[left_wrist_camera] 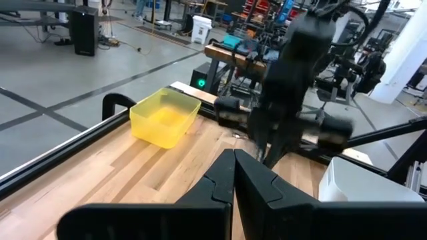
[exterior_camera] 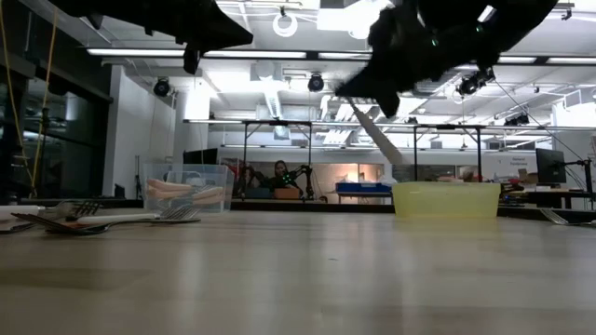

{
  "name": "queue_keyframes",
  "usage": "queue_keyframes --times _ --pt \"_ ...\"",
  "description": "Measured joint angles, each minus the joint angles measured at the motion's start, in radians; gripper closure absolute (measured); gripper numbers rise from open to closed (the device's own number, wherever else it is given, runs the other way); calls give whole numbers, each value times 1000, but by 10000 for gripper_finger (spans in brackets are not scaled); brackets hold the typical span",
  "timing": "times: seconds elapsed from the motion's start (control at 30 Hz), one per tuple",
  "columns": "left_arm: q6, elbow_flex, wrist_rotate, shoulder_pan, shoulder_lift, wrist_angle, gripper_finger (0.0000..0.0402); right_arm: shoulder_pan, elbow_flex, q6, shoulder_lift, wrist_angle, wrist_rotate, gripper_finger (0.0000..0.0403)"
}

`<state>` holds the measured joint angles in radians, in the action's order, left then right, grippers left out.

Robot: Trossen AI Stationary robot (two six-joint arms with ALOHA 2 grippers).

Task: Sort silverware by color (type)
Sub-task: Put the white fork into the yellow bin

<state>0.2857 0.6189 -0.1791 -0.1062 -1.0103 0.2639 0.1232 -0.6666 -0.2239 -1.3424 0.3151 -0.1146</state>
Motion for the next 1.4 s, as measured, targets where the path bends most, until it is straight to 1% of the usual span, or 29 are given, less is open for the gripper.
queue_keyframes --times 0.07,0.17,0.27,0.43,0.5,1.0,1.13,1.2,1.23,1.3,1.4 --pt "0 0 9 0 -5 22 401 -1 -1 -24 1 120 -1 403" --pt "-15 0 68 0 -23 93 401 -1 -41 -59 1 206 -5 403" --pt "-37 0 123 0 -50 189 401 -3 -112 -41 1 205 -25 403" --pt "-35 0 142 0 -71 265 401 -7 -204 56 2 199 -89 403" --pt "-35 -1 142 0 -72 265 401 -5 -213 76 2 191 -108 403" --pt "-36 0 142 0 -71 264 401 0 -215 75 1 180 -114 403" --pt "-36 0 142 0 -71 257 401 6 -215 101 2 140 -114 403" --pt "-36 0 142 0 -71 258 401 21 -215 150 12 88 -107 403" --pt "-36 0 142 0 -71 258 401 33 -215 172 22 51 -87 403" --pt "-36 0 142 0 -71 257 401 74 -221 201 46 -49 -21 403" --pt "-36 0 141 0 -71 257 401 150 -282 273 59 -285 36 403"
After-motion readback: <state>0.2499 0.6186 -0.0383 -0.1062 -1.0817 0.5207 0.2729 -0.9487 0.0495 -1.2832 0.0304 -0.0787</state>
